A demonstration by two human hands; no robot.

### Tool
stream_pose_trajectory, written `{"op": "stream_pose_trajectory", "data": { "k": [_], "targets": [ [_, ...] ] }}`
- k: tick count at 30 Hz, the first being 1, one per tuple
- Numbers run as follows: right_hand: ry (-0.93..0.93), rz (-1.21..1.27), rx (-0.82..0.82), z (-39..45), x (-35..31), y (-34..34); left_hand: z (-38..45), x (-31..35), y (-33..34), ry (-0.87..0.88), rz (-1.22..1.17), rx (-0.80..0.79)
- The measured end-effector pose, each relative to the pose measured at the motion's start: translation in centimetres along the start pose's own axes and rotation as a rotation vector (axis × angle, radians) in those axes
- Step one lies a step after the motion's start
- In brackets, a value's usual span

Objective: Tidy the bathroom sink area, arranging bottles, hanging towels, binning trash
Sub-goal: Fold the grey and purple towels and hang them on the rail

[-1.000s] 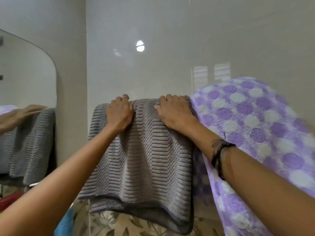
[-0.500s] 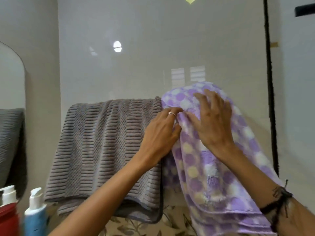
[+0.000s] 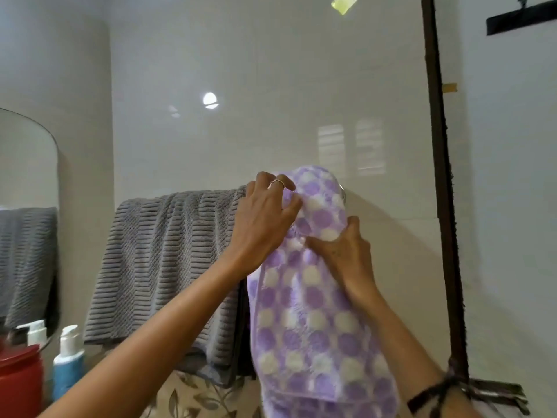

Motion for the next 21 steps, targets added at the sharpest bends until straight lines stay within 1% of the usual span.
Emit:
{"op": "stream_pose_trajectory", "data": {
  "k": [3,5,7,10,12,14,15,17,18,19,21],
  "targets": [
    [0.033,-0.072,-0.02,-3.6,1.5,1.8,0.3,2.0,1.1,-0.103,-0.028,-0.129],
    [0.08,-0.123,-0.018,-6.7,2.9,2.7,0.4,3.1,2.2,-0.241,-0.104,-0.226],
    [0.112,-0.168,-0.02,-8.6,4.1,2.8,0.3,3.9,3.6,-0.359,-0.168,-0.266],
    [0.133,-0.149,-0.043,-9.0,4.7,2.0,-0.5,4.8,5.2,-0.34,-0.153,-0.188],
    [0.092,-0.185,-0.073,-9.4,4.7,1.6,-1.0,4.9,5.4,-0.317,-0.202,-0.106],
    [0.031,-0.204,-0.147,-10.0,5.0,1.2,-1.7,4.8,5.2,-0.288,-0.237,-0.023],
    [-0.009,-0.182,-0.196,-10.2,5.2,0.9,-2.1,4.7,5.1,-0.28,-0.237,0.02],
    [-0.049,-0.058,-0.271,-9.9,5.6,0.0,-2.6,4.4,4.9,-0.295,-0.208,0.098],
    [-0.048,0.006,-0.268,-9.4,5.5,-0.5,-2.7,4.4,5.0,-0.307,-0.19,0.127],
    [-0.057,0.057,-0.226,-8.5,5.3,-1.2,-2.9,4.4,5.1,-0.31,-0.177,0.148],
    [-0.092,0.103,-0.101,-5.9,4.1,-2.4,-3.1,4.5,5.5,-0.288,-0.165,0.159]
  ]
}}
Point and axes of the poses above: each hand's wrist, its own z-axis towards the middle knuckle, its own y-axis out of the palm, x = y × z, the point moved 2 cm from there along z, towards the middle knuckle, and after that the axes turned 13 degrees about -x, right-handed, at the moved point
